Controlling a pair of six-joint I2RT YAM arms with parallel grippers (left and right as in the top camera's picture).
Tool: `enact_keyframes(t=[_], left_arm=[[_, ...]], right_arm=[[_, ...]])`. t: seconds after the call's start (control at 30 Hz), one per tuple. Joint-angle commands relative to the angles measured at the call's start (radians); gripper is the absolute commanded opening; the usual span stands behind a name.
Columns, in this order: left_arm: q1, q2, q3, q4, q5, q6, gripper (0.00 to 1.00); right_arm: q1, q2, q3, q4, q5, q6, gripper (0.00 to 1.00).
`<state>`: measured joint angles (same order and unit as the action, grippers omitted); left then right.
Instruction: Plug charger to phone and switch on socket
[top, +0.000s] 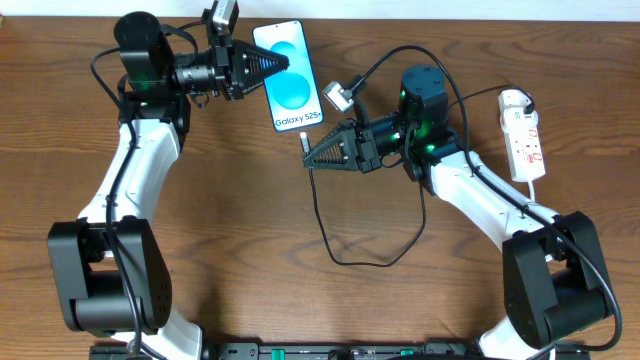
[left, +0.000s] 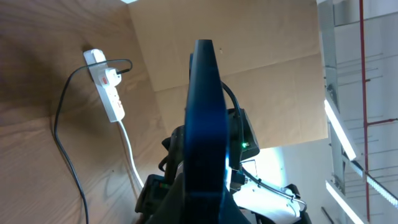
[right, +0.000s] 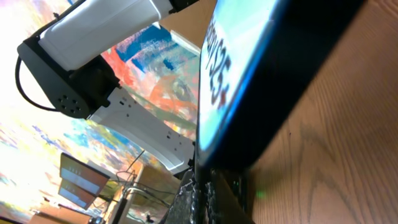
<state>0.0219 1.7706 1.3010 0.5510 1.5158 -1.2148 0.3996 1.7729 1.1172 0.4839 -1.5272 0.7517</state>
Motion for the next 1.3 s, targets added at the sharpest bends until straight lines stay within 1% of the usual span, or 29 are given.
enact_keyframes(t=[0.0, 0.43, 1.27], left_arm=[[-0.024, -0.022, 0.012, 0.012, 0.002, 0.04, 0.07], [-0.033, -0.022, 0.012, 0.012, 0.002, 0.043, 0.07], [-0.046, -0.022, 0.012, 0.012, 0.002, 0.043, 0.07]], right_arm=[[0.006, -0.019, 0.001, 0.004, 0.01, 0.003, 0.01], [-0.035, -0.019, 0.001, 0.003, 0.01, 0.004, 0.01], [-0.039, -0.019, 0.001, 0.003, 0.052, 0.011, 0.01]])
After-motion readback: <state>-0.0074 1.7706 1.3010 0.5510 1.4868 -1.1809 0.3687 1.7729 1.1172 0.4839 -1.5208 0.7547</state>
